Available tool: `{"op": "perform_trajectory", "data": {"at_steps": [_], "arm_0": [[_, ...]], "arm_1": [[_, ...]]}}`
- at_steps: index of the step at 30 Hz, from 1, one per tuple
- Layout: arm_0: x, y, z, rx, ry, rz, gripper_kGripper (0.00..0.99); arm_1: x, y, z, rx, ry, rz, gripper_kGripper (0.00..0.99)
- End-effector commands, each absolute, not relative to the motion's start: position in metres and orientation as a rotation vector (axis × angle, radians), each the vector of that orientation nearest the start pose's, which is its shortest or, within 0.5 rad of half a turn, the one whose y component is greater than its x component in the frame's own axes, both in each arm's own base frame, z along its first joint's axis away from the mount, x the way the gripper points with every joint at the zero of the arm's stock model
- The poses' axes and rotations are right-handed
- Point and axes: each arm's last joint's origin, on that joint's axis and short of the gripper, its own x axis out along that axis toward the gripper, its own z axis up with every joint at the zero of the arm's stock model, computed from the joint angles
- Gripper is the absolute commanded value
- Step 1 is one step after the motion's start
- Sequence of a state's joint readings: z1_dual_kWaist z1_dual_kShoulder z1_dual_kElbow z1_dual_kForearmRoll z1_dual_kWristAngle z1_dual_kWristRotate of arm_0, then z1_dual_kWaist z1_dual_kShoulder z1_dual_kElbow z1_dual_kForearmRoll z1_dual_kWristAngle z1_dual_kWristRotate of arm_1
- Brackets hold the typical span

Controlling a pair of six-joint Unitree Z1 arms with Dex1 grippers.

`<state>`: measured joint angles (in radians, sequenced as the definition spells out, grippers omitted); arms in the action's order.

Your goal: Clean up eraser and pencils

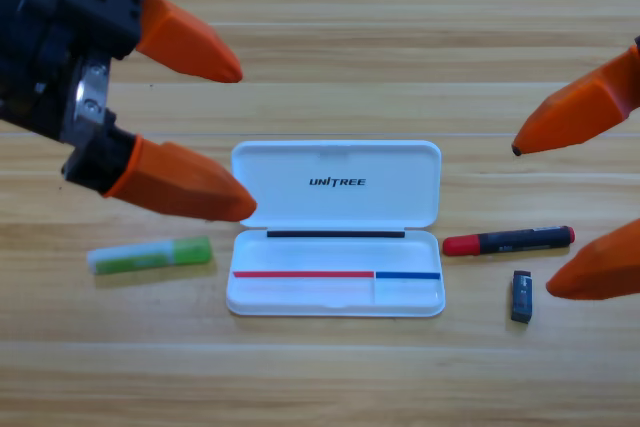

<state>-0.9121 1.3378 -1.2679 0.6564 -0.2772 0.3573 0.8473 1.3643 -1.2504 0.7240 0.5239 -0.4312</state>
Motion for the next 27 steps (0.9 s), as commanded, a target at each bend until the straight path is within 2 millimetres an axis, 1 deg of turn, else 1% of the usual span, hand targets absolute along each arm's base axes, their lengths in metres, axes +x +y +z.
{"op": "perform_trajectory", "data": {"at_steps": [1, 8, 10, 11, 13, 15, 17, 19, 20, 22, 25, 27], "arm_0": [[0.129, -0.194, 0.393, 0.576, 0.576, -1.258, 0.99], [0.13, -0.194, 0.388, 0.592, 0.585, -1.241, 0.989], [0.13, -0.194, 0.387, 0.606, 0.581, -1.238, 0.989], [0.131, -0.193, 0.388, 0.63, 0.567, -1.215, 0.989], [0.136, -0.19, 0.389, 0.738, 0.527, -1.137, 0.99], [0.143, -0.181, 0.386, 0.855, 0.498, -1.052, 0.99], [0.155, -0.175, 0.38, 0.942, 0.498, -0.996, 0.99], [0.173, -0.165, 0.372, 1.005, 0.514, -0.957, 0.989], [0.182, -0.16, 0.367, 1.036, 0.525, -0.945, 0.988], [0.203, -0.151, 0.356, 1.092, 0.558, -0.918, 0.986], [0.241, -0.145, 0.328, 1.152, 0.648, -0.917, 0.986], [0.261, -0.144, 0.307, 1.182, 0.708, -0.941, 0.986]], "arm_1": [[0.132, 0.195, 0.379, -0.496, 0.658, 1.486, 0.982], [0.13, 0.193, 0.381, -0.494, 0.651, 1.486, 0.982], [0.127, 0.189, 0.383, -0.49, 0.644, 1.484, 0.982], [0.125, 0.187, 0.383, -0.489, 0.641, 1.484, 0.982], [0.123, 0.184, 0.384, -0.488, 0.632, 1.479, 0.982], [0.12, 0.179, 0.385, -0.49, 0.627, 1.453, 0.982], [0.122, 0.175, 0.387, -0.48, 0.637, 1.391, 0.982], [0.129, 0.171, 0.387, -0.452, 0.676, 1.293, 0.983], [0.135, 0.168, 0.386, -0.43, 0.699, 1.243, 0.983], [0.154, 0.164, 0.382, -0.343, 0.78, 1.12, 0.983], [0.177, 0.169, 0.372, -0.253, 0.93, 0.966, 0.982], [0.185, 0.171, 0.356, -0.24, 1.007, 0.876, 0.98]]}}
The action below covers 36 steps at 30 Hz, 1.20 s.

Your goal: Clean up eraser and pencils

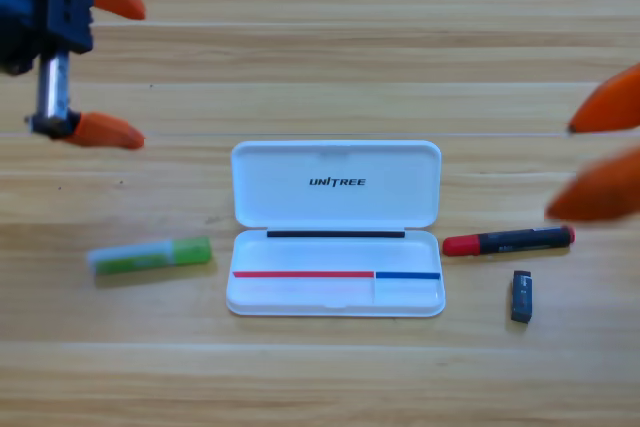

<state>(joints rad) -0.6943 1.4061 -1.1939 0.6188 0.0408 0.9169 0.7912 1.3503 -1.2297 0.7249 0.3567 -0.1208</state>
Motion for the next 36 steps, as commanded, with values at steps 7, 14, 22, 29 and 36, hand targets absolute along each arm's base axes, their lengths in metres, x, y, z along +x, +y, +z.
{"op": "perform_trajectory", "data": {"at_steps": [7, 14, 22, 29, 36], "arm_0": [[0.289, -0.147, 0.253, 1.238, 0.862, -1.03, 0.989], [0.283, -0.143, 0.235, 1.236, 0.939, -1.045, 0.979], [0.288, -0.147, 0.225, 1.164, 1.023, -1.014, 0.973], [0.296, -0.154, 0.215, 1.108, 1.068, -1.07, 0.963], [0.298, -0.155, 0.208, 1.101, 1.086, -1.086, 0.962]], "arm_1": [[0.203, 0.186, 0.293, -0.239, 1.278, 0.747, 0.982], [0.218, 0.206, 0.237, -0.121, 1.496, 0.392, 0.99], [0.242, 0.227, 0.192, -0.043, 1.586, 0.194, 0.946], [0.257, 0.241, 0.174, -0.021, 1.595, 0.11, 0.913], [0.265, 0.25, 0.165, -0.016, 1.585, 0.067, 0.856]]}}
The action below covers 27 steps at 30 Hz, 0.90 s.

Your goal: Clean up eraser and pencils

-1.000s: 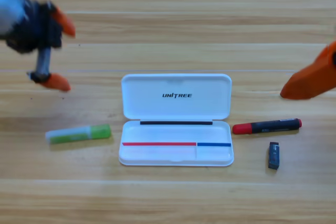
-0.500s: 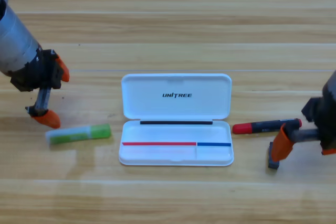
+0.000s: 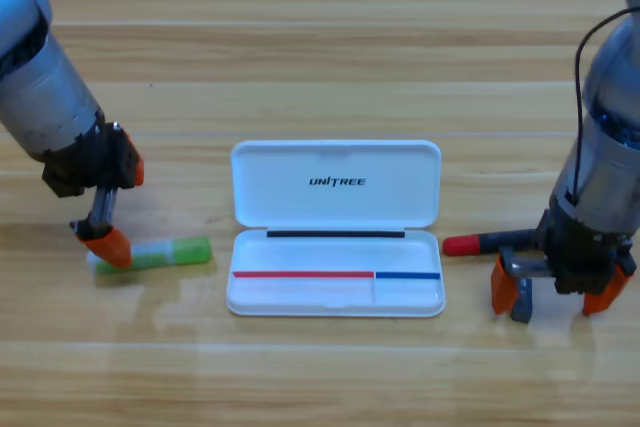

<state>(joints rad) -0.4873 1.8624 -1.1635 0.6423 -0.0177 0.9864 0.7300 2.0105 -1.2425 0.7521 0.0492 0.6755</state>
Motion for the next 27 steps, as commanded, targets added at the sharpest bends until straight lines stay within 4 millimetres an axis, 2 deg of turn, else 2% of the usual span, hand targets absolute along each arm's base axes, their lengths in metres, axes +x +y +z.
{"op": "perform_trajectory", "data": {"at_steps": [1, 5, 8, 9, 12, 18, 21, 24, 27], "arm_0": [[0.298, -0.155, 0.207, 1.1, 1.086, -1.09, 0.963], [0.298, -0.156, 0.204, 1.095, 1.093, -1.102, 0.963], [0.299, -0.156, 0.201, 1.089, 1.098, -1.108, 0.962], [0.299, -0.156, 0.2, 1.089, 1.1, -1.108, 0.962], [0.3, -0.157, 0.197, 1.087, 1.109, -1.113, 0.963], [0.302, -0.157, 0.193, 1.085, 1.114, -1.117, 0.963], [0.302, -0.156, 0.192, 1.081, 1.116, -1.117, 0.962], [0.303, -0.157, 0.189, 1.077, 1.119, -1.119, 0.962], [0.304, -0.157, 0.185, 1.07, 1.118, -1.119, 0.959]], "arm_1": [[0.266, 0.25, 0.164, -0.013, 1.586, 0.062, 0.848], [0.268, 0.253, 0.161, -0.008, 1.587, 0.052, 0.819], [0.267, 0.256, 0.16, -0.011, 1.589, 0.054, 0.721], [0.267, 0.256, 0.16, -0.013, 1.593, 0.055, 0.658], [0.265, 0.258, 0.157, -0.012, 1.608, 0.063, 0.388], [0.261, 0.262, 0.156, -0.019, 1.65, 0.081, 0.0], [0.258, 0.268, 0.171, -0.045, 1.696, 0.12, 0.0], [0.259, 0.28, 0.203, -0.165, 1.704, 0.246, 0.0], [0.255, 0.294, 0.237, -0.458, 1.62, 0.596, 0.0]]}}
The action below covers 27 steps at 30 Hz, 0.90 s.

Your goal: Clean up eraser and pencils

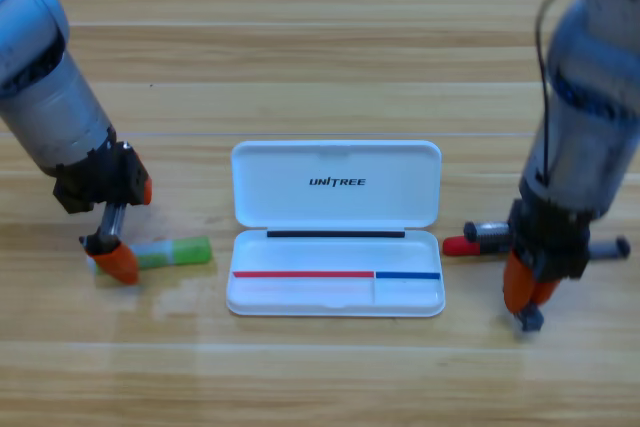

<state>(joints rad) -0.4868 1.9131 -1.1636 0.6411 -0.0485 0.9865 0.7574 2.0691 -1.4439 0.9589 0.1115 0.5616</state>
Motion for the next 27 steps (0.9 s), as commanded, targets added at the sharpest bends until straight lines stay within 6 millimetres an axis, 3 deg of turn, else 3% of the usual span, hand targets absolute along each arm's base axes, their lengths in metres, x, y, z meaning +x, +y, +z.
{"op": "perform_trajectory", "data": {"at_steps": [1, 5, 11, 16, 23, 27], "arm_0": [[0.305, -0.157, 0.183, 1.064, 1.123, -1.122, 0.959], [0.305, -0.157, 0.178, 1.056, 1.118, -1.12, 0.959], [0.306, -0.157, 0.172, 1.048, 1.134, -1.126, 0.957], [0.307, -0.155, 0.166, 1.038, 1.144, -1.126, 0.916], [0.307, -0.155, 0.159, 1.047, 1.154, -1.14, 0.752], [0.309, -0.154, 0.153, 1.035, 1.174, -1.14, 0.75]], "arm_1": [[0.254, 0.298, 0.244, -0.544, 1.585, 0.697, 0.0], [0.248, 0.311, 0.256, -0.756, 1.464, 0.957, 0.0], [0.254, 0.34, 0.235, -0.933, 1.379, 1.15, 0.0], [0.261, 0.356, 0.22, -0.993, 1.349, 1.203, 0.0], [0.271, 0.363, 0.205, -1.09, 1.324, 1.184, 0.0], [0.278, 0.363, 0.199, -1.108, 1.322, 1.169, 0.0]]}}
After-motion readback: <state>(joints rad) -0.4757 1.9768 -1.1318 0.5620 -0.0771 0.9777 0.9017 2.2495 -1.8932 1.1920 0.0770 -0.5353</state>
